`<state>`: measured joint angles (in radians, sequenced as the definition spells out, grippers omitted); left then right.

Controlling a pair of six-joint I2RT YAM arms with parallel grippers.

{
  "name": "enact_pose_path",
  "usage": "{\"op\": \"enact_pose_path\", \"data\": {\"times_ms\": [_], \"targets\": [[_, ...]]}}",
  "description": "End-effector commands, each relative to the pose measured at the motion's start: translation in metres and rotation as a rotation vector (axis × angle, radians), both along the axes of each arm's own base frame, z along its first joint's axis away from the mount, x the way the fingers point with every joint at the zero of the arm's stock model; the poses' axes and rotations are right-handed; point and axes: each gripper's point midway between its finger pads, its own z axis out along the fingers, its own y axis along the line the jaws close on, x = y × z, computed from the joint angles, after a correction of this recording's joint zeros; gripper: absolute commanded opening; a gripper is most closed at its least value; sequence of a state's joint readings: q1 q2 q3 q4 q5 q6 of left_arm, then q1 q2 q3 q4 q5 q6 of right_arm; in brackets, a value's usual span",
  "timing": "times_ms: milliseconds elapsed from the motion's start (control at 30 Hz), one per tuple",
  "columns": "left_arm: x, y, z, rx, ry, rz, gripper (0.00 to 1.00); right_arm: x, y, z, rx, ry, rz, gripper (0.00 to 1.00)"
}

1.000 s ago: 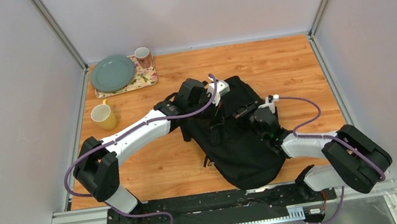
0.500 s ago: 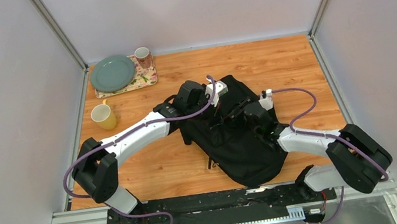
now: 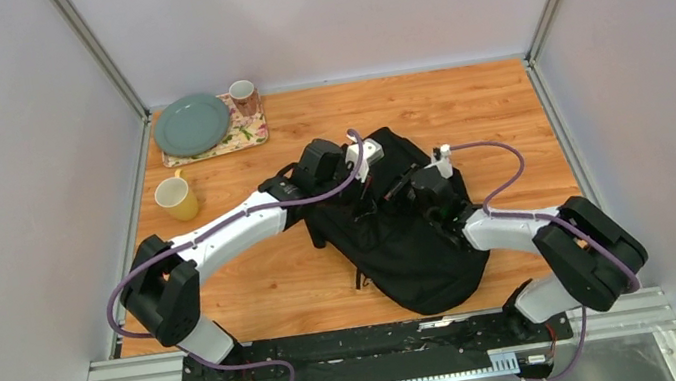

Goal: Pack the student bag
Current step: Place the personal item in the student bag.

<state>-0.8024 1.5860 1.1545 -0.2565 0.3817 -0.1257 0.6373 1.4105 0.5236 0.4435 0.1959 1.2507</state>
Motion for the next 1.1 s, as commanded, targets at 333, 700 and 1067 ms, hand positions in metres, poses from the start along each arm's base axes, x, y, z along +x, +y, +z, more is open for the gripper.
{"op": "enact_pose_path", "data": {"times_ms": [333,700,1067], "targets": [[-0.004,0.009,0.011,-0.051,0.026,0.024,0.0,-0.023,-0.049,0.014,-0.206,-0.003,-0.062,0.49],[-0.017,-0.017,-0.014,-0.065,0.193,-0.104,0.26,-0.04,-0.104,0.044,-0.411,-0.021,-0.141,0.51],[-0.02,0.001,-0.029,0.021,0.18,-0.089,0.47,-0.042,-0.083,0.057,-0.359,-0.041,-0.036,0.51]]}}
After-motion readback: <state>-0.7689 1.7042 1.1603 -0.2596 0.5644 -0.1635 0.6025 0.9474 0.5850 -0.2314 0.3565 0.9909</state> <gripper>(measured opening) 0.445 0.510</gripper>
